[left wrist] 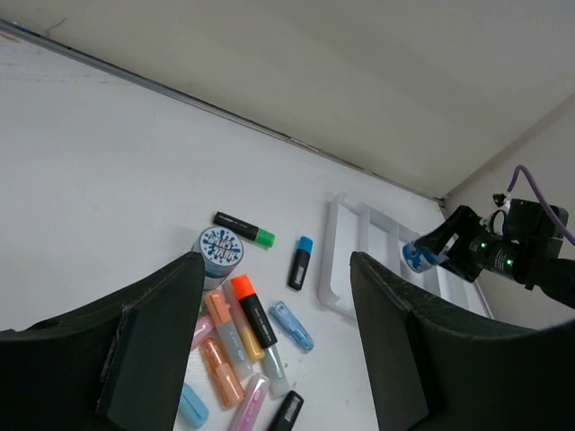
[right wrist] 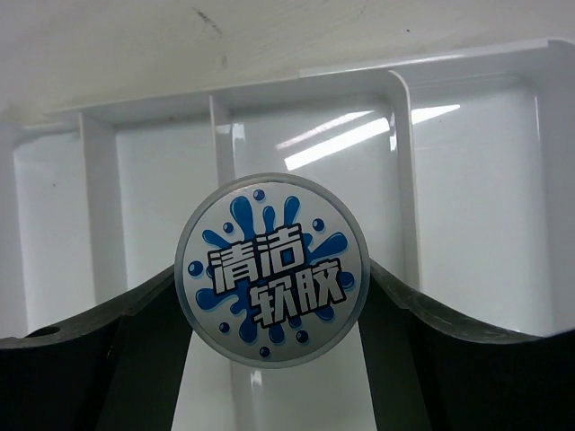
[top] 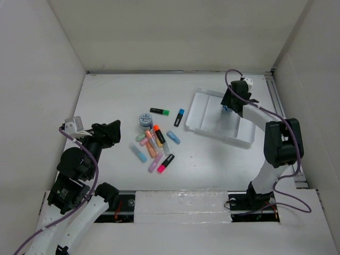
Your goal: Organize the desk
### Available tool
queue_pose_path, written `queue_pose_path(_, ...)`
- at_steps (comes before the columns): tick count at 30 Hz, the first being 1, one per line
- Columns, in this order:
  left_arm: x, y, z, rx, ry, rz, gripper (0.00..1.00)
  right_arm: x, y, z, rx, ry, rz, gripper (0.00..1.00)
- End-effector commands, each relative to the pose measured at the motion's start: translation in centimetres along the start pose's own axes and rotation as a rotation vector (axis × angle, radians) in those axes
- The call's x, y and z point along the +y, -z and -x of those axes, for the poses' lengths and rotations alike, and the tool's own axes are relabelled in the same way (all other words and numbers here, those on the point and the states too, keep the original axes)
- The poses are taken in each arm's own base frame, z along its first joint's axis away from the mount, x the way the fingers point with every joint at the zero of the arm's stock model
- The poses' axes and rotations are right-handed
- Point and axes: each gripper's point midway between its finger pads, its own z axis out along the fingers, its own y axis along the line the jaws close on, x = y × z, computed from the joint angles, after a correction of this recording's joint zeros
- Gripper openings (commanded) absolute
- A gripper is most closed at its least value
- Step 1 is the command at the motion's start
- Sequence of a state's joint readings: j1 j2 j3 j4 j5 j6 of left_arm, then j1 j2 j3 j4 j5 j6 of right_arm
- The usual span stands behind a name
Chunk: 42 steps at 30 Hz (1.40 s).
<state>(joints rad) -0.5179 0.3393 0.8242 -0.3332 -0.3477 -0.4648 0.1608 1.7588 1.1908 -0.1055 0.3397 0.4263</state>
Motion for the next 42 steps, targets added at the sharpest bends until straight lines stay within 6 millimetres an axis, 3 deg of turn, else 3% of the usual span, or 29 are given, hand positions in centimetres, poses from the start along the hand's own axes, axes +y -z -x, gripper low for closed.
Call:
queue_pose_path(1, -0.5, -0.6, 0.0, -0.005, 0.0, -0.015, 0.62, 0.5, 0.9, 5.4, -0.126, -0.082, 0.02, 0.55)
queue_pose_path(6, -0.5, -0.7, -0.3, 0.003, -0.003, -0.014, 0.62, -1.0, 0.4, 6.1, -0.151, -0.103, -0.026, 0.56)
queue_pose_path(8, -0.5, -0.7, -0.1, -0.002, 0.0, -0.017, 0.62, -0.9, -0.1, 5.9, -0.145, -0.093, -0.027, 0.71)
queue_pose_path(9, -0.4, -0.7, -0.2, 0.001, -0.004, -0.014, 0.62, -0.7, -0.2, 6.1, -0.146, -0.091, -0.025, 0.88)
queue_pose_path(13, -0.5, -0.7, -0.1, -0.001, -0.003, -0.015, 0.62, -0.6, -0.5, 5.4, -0.118, -0.078, -0.021, 0.94)
queue_pose_path(14, -0.5, -0.7, -0.3, 0.005, -0.005, -0.015, 0.62, -0.2, 0.7, 6.1, -0.138, -0.092, 0.02, 0.96)
queue_pose_path(16, -0.5, -0.7, -0.3, 0.002, -0.002, -0.015, 0.62, 0.5, 1.4, 6.7, -0.16, -0.095, 0.043, 0.95)
queue_pose_path(18, -0.5, -0.7, -0.2, 0.001, -0.003, -0.017, 0.62, 2.0, 3.8, 7.5, -0.201, -0.087, 0.104, 0.86)
queue_pose_path(19, -0.5, -0.7, -0.2, 0.0, -0.003, -0.018, 0.62, 4.6, 5.1, 7.6, -0.228, -0.07, 0.176, 0.51)
queue_pose_path(20, -0.5, -0.6, -0.1, -0.001, -0.002, -0.018, 0.62, 6.0, 6.2, 7.1, -0.232, -0.06, 0.227, 0.3)
queue_pose_path(21, -0.5, -0.6, -0.2, -0.001, -0.001, -0.016, 0.62, 8.0, 7.3, 6.6, -0.229, -0.046, 0.298, 0.14)
queue_pose_path(22, -0.4, -0.6, -0.1, -0.004, 0.001, -0.013, 0.62, 13.5, 10.2, 4.5, -0.215, 0.013, 0.452, 0.03)
queue_pose_path(23, -0.4, -0.6, -0.1, -0.004, 0.001, -0.013, 0.62, 13.6, 10.2, 4.5, -0.215, 0.014, 0.454, 0.06)
queue_pose_path(24, -0.3, -0.5, 0.1, -0.009, 0.006, -0.005, 0.62, 15.5, 10.5, 3.2, -0.202, 0.043, 0.493, 0.13)
queue_pose_path(25, 0.0, -0.6, 0.0, -0.01, 0.007, 0.013, 0.62, 18.8, 12.3, 0.9, -0.178, 0.091, 0.567, 0.26)
queue_pose_path(26, 0.1, -0.5, 0.2, -0.017, 0.023, 0.023, 0.62, 20.8, 13.1, 0.2, -0.179, 0.117, 0.603, 0.58)
queue_pose_path(27, 0.3, -0.5, 0.3, -0.02, 0.03, 0.03, 0.62, 22.4, 12.6, -2.2, -0.15, 0.17, 0.612, 0.74)
queue_pose_path(28, 0.7, -0.5, 0.4, -0.03, 0.032, 0.057, 0.63, 25.0, 14.3, -4.7, -0.129, 0.219, 0.66, 0.88)
queue_pose_path(29, 0.9, -0.4, 0.6, -0.037, 0.043, 0.068, 0.65, 27.0, 15.4, -4.7, -0.145, 0.23, 0.688, 0.97)
queue_pose_path(31, 1.9, -0.3, 0.9, -0.055, 0.08, 0.127, 0.68, 29.1, 15.0, -8.6, -0.098, 0.318, 0.686, 1.0)
queue_pose_path(32, 2.1, -0.2, 1.0, -0.062, 0.091, 0.141, 0.69, 30.7, 16.4, -10.5, -0.09, 0.356, 0.713, 1.0)
queue_pose_path(33, 2.2, -0.1, 1.2, -0.069, 0.107, 0.151, 0.7, 32.0, 17.1, -10.9, -0.098, 0.38, 0.731, 1.0)
queue_pose_path(34, 2.6, 0.0, 1.2, -0.075, 0.111, 0.169, 0.73, 32.7, 16.6, -12.9, -0.077, 0.418, 0.73, 1.0)
queue_pose_path(35, 2.6, 0.0, 1.2, -0.076, 0.111, 0.171, 0.74, 33.7, 17.5, -14.5, -0.072, 0.445, 0.747, 1.0)
queue_pose_path(37, 2.5, -0.1, 1.1, -0.076, 0.109, 0.164, 0.75, 35.0, 17.7, -15.2, -0.076, 0.467, 0.742, 1.0)
queue_pose_path(38, 2.5, -0.1, 1.0, -0.073, 0.106, 0.16, 0.75, 35.1, 16.5, -16.5, -0.053, 0.488, 0.726, 1.0)
queue_pose_path(39, 2.4, -0.1, 1.0, -0.071, 0.104, 0.155, 0.75, 35.6, 16.8, -17.2, -0.039, 0.501, 0.738, 1.0)
queue_pose_path(42, 1.9, -0.3, 0.8, -0.06, 0.091, 0.129, 0.75, 36.8, 16.6, -17.8, -0.029, 0.502, 0.766, 1.0)
